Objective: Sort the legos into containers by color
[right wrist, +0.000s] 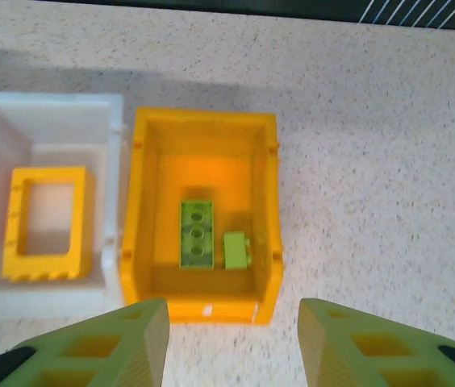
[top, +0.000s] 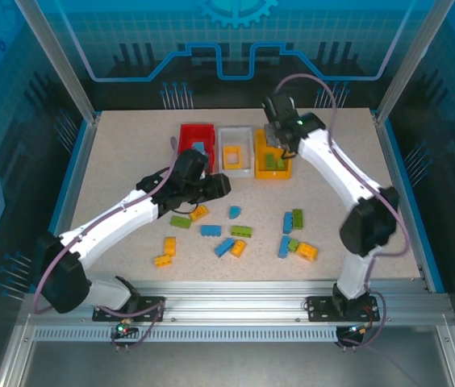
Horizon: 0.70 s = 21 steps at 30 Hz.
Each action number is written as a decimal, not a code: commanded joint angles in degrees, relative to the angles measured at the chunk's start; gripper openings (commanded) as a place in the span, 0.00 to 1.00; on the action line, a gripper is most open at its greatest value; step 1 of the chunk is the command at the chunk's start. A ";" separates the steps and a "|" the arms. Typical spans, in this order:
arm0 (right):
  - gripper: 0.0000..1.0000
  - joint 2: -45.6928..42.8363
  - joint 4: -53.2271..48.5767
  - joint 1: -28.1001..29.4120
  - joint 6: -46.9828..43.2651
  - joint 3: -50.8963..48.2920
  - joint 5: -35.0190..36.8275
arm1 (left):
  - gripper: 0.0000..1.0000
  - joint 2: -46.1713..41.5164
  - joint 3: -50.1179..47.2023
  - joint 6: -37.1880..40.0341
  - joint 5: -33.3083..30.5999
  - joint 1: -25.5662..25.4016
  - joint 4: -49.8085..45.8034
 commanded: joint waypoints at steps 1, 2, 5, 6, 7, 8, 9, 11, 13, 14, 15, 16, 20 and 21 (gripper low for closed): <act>0.48 -10.77 12.01 2.76 -3.54 -14.62 -10.36 | 0.62 -4.42 -2.47 -3.19 -2.90 2.02 -8.80; 0.48 -14.59 14.58 3.90 -4.38 -19.54 -12.55 | 0.61 -5.64 -3.39 -2.86 -2.88 2.67 -9.98; 0.49 -25.76 20.66 7.51 -5.88 -32.00 -20.90 | 0.62 -8.64 -5.19 -0.28 -3.50 4.43 -13.60; 0.51 -28.78 22.30 8.84 -5.77 -35.20 -23.83 | 0.63 -9.13 -5.65 0.73 -3.74 4.71 -14.76; 0.53 -31.61 23.75 10.43 -5.14 -38.52 -26.37 | 0.64 -9.54 -6.20 1.19 -4.03 5.03 -16.12; 0.55 -33.82 24.28 12.24 -4.11 -40.93 -27.54 | 0.65 -9.77 -6.91 0.77 -4.13 5.69 -17.57; 0.55 -34.84 23.98 13.88 -3.18 -42.53 -27.64 | 0.65 -9.86 -7.73 -0.24 -3.71 6.23 -18.13; 0.55 -36.17 23.73 17.62 -1.37 -45.00 -27.15 | 0.65 -10.18 -10.27 -4.91 -2.09 6.87 -17.28; 0.56 -36.63 25.50 20.54 0.17 -47.36 -26.58 | 0.61 -10.15 -12.20 -10.83 0.39 6.83 -14.04; 0.56 -36.44 26.82 21.30 1.18 -48.35 -26.88 | 0.60 -9.76 -13.26 -14.79 1.58 6.18 -12.04; 0.56 -35.98 27.41 21.77 1.98 -48.82 -26.94 | 0.60 -9.05 -13.91 -18.84 1.84 5.40 -10.98; 0.56 -35.25 27.54 22.29 2.50 -48.88 -26.64 | 0.60 -7.95 -14.13 -23.50 1.47 3.89 -10.72; 0.58 -33.52 28.02 24.24 2.03 -48.09 -26.53 | 0.61 -4.38 -14.57 -39.32 -2.53 -2.85 -7.59; 0.59 -33.27 28.30 24.35 1.85 -48.00 -27.06 | 0.62 -3.65 -14.67 -42.41 -3.31 -3.81 -6.32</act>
